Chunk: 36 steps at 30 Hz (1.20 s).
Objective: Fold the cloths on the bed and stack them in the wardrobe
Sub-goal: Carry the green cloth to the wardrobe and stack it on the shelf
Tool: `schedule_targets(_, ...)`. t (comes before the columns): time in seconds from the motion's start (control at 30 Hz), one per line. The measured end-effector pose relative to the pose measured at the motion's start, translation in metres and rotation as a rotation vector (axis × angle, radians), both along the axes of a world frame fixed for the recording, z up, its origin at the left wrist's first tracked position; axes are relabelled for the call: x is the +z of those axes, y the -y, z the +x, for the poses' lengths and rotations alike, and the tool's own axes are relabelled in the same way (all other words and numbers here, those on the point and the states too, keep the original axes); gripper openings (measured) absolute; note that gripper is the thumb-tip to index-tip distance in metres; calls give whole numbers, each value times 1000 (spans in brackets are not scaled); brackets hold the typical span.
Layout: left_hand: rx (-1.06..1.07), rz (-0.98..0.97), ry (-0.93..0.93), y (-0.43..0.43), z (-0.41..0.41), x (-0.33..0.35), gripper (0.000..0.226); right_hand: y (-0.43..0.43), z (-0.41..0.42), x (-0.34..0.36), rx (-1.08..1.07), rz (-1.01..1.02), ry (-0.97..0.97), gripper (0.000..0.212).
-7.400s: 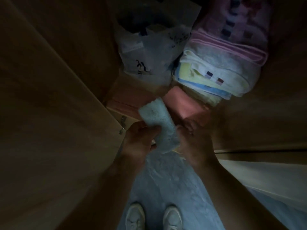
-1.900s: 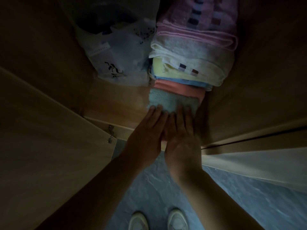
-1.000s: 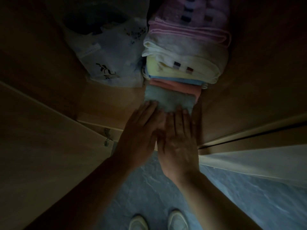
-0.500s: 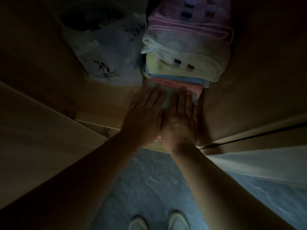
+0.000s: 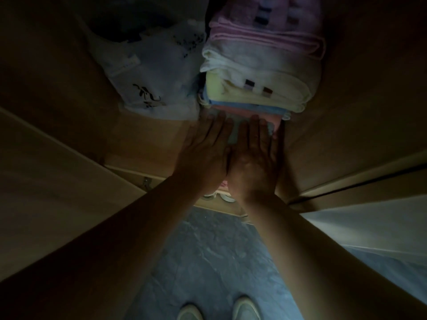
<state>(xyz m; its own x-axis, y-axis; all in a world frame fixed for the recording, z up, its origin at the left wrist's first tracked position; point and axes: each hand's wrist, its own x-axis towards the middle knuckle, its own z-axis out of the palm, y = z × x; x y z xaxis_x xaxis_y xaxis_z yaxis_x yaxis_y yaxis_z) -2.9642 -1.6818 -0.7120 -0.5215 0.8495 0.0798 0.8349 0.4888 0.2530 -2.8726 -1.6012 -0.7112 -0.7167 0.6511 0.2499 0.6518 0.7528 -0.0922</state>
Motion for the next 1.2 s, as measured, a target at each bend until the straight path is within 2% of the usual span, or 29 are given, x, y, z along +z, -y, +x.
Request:
schedule_targets(0.2, -36, 102, -72, 20, 8, -7, 62, 10, 13, 3, 10, 2, -41, 66)
schedule_targets(0.4, -45, 214, -24, 34, 15, 0, 62, 30, 39, 13, 60, 3, -154, 55)
schedule_targets(0.5, 13, 277, 18, 48, 25, 0, 60, 44, 61, 13, 122, -67, -201, 59)
schedule_targets(0.63, 137, 347, 28, 68, 40, -7, 60, 57, 86, 5, 135, -176, -137, 66)
schedule_targets(0.87, 160, 264, 48, 72, 57, -19, 61, 63, 93, -6, 107, -259, -96, 63)
schedule_targets(0.97, 184, 251, 137, 60, 50, -13, 65, 69, 84, -6, 75, -288, -99, 66)
schedule_targets(1.03, 109, 226, 62, 51, 42, -13, 62, 71, 80, -4, 50, -290, -116, 69)
schedule_targets(1.13, -83, 287, -141, 45, 36, -28, 43, 73, 79, -2, 44, -273, -144, 69)
schedule_targets(1.2, -116, 276, -190, 44, 36, -28, 34, 73, 81, 0, 53, -251, -139, 70)
